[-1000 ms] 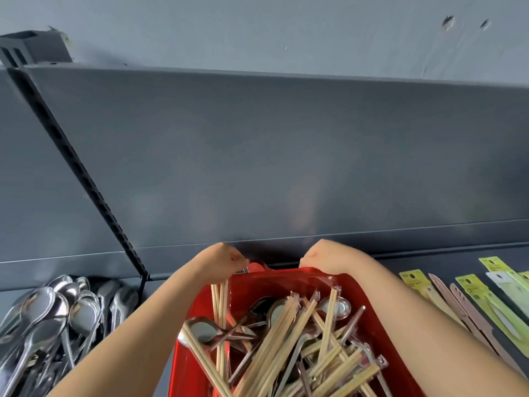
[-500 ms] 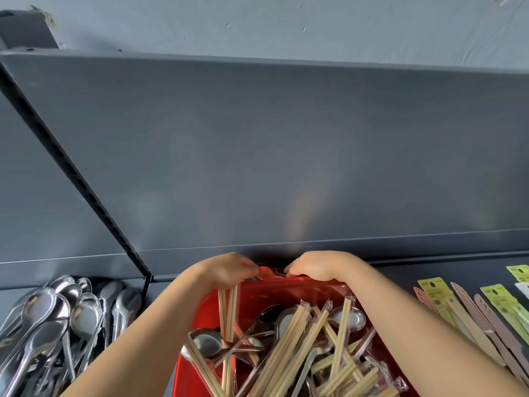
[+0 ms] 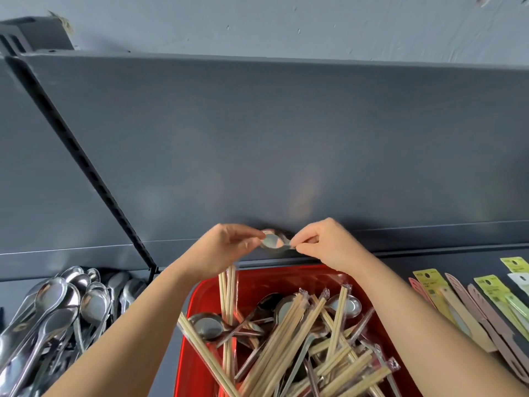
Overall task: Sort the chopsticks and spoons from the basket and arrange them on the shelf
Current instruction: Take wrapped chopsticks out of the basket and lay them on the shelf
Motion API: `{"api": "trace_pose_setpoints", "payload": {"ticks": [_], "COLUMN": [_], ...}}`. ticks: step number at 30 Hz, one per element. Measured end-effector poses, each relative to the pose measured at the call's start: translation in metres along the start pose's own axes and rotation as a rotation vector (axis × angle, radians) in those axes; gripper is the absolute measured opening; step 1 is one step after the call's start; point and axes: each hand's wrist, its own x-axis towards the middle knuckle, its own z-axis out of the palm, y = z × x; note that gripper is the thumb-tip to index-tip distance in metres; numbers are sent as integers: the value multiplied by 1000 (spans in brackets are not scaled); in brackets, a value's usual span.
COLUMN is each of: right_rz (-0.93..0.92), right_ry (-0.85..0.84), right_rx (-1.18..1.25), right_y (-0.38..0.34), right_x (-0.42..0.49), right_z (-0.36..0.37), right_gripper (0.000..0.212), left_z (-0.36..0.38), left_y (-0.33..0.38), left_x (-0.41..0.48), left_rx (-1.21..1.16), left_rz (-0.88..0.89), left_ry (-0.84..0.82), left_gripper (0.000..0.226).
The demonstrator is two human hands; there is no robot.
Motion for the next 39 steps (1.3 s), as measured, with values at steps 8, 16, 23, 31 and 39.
{"api": "trace_pose_setpoints", "payload": {"ticks": [8, 16, 23, 31, 39], "right_rz": [135, 243, 285, 212, -25], "right_ry": [36, -63, 73, 5, -1], "right_rx": [33, -79, -86, 47, -131], "right_y": [13, 36, 39, 32, 46], "right_x": [-80, -157, -166, -154, -167], "right_z": [-3, 19, 40, 48, 36], "right_gripper": [17, 25, 21, 27, 33], "left_z": [40, 100, 110, 94, 110], "left_y": [14, -4, -1, -2, 2], "left_x": [-52, -97, -109, -105, -130], "left_rx": [16, 502, 697, 1069, 856], "left_rz": [65, 43, 83, -49, 55], "left_ry": [110, -70, 106, 237, 368], "left_gripper": [12, 48, 32, 16, 24]}}
